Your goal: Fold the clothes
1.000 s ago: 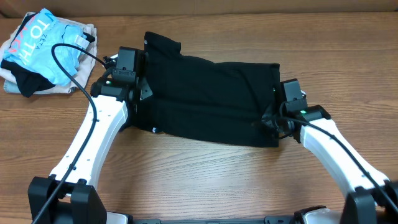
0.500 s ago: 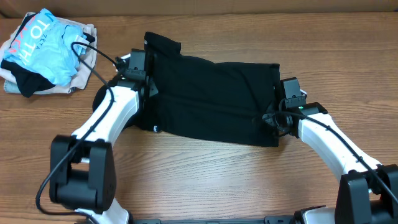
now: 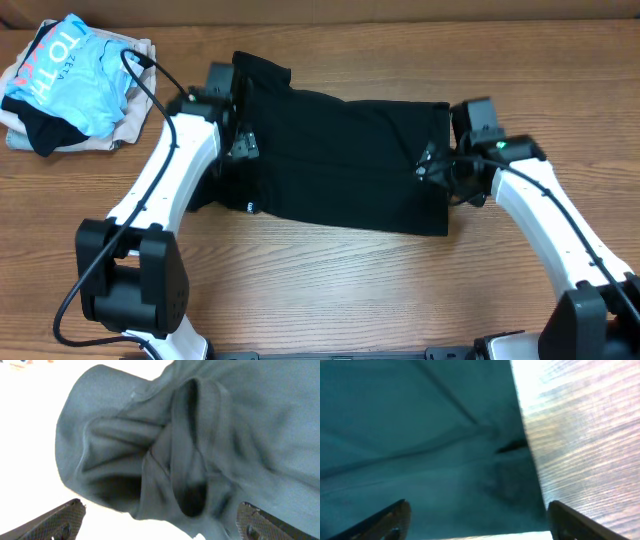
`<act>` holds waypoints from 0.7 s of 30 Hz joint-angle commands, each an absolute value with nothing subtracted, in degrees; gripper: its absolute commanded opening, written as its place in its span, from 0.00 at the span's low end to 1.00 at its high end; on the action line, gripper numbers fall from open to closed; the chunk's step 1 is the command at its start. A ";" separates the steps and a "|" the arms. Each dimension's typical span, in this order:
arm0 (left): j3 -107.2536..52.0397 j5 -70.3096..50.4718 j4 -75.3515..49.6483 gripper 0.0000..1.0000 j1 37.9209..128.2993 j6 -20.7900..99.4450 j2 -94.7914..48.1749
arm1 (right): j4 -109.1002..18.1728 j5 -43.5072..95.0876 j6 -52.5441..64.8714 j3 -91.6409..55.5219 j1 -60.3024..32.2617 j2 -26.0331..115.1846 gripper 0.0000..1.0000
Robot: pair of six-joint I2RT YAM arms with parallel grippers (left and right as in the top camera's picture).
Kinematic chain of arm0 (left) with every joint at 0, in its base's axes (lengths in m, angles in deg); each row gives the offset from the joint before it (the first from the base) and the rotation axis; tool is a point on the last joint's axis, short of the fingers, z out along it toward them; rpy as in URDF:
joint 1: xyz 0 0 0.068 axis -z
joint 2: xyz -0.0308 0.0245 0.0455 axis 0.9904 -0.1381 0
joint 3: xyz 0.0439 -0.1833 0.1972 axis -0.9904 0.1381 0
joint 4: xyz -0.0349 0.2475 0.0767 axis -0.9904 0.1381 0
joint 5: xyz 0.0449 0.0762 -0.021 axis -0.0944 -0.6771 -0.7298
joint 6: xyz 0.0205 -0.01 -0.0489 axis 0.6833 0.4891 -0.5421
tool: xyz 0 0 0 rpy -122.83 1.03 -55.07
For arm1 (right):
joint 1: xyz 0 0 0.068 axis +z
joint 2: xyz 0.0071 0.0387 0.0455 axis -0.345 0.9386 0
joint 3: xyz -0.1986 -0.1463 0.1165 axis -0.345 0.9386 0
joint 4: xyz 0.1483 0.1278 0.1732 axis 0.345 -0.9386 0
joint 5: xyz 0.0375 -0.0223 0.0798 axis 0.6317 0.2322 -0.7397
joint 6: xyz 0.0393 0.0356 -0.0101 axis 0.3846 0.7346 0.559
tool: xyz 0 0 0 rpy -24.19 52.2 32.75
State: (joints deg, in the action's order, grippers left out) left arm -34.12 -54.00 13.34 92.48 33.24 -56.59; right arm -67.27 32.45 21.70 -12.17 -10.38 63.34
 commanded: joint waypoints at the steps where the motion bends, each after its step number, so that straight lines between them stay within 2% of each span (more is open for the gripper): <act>1: -38.82 -46.94 19.86 1.00 92.69 34.66 -55.69 | -70.94 28.31 17.38 -17.35 -9.90 62.86 0.93; 5: -35.80 -45.96 26.26 1.00 92.96 33.22 -56.02 | -75.27 26.61 17.29 -16.47 -8.83 63.25 0.93; 8: -30.60 -46.55 25.65 1.00 92.98 31.93 -56.02 | -75.64 26.65 17.29 -13.96 -7.04 63.36 0.93; 15: -17.14 -47.34 12.25 1.00 92.98 32.28 -56.02 | -66.50 27.00 17.55 -4.58 -2.77 63.36 0.90; 21: -12.92 -48.69 0.65 1.00 92.98 32.28 -56.02 | -59.51 29.49 19.02 1.27 -2.47 63.36 0.88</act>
State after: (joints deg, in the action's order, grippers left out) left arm -14.32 -47.40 3.71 92.59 32.65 -56.17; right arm -61.36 27.86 18.16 -0.98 -2.51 63.43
